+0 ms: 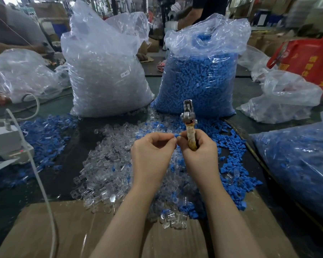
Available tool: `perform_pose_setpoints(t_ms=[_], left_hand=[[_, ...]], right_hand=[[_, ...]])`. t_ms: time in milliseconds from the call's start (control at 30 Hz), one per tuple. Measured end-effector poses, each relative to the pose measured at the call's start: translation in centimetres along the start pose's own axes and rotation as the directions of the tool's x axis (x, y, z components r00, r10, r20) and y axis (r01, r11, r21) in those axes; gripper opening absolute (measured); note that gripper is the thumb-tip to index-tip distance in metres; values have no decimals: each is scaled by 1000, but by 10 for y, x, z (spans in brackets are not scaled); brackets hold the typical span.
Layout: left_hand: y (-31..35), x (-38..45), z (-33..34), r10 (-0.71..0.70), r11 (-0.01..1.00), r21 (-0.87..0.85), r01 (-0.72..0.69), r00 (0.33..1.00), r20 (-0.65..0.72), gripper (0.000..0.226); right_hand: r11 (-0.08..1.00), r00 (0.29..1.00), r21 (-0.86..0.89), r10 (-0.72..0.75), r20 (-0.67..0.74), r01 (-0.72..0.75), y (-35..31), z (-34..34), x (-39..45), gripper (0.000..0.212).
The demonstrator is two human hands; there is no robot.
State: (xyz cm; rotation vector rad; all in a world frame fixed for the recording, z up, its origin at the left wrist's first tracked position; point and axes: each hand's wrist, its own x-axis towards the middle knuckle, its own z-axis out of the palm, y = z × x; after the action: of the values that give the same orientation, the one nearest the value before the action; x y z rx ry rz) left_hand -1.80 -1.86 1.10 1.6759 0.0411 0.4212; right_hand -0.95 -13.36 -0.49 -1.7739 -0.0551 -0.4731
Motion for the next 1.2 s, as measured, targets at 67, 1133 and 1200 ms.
perform_pose_setpoints(t_ms=[67,1133,1200], left_hand=[[0,0,0,11,1000,16,-11,1000,-2,17],[3,9,-11,-9,965,-263,-1,999,-38,12],[2,9,-13,-5,964,-267,-5,999,-35,10]], right_hand=[[1000,1000,23,-1,17,1,-2,0,-1,11],[984,864,-174,111,490,-28,2,-29,7,18],[983,857,-182,113,504,-23,2,-29,7,20]])
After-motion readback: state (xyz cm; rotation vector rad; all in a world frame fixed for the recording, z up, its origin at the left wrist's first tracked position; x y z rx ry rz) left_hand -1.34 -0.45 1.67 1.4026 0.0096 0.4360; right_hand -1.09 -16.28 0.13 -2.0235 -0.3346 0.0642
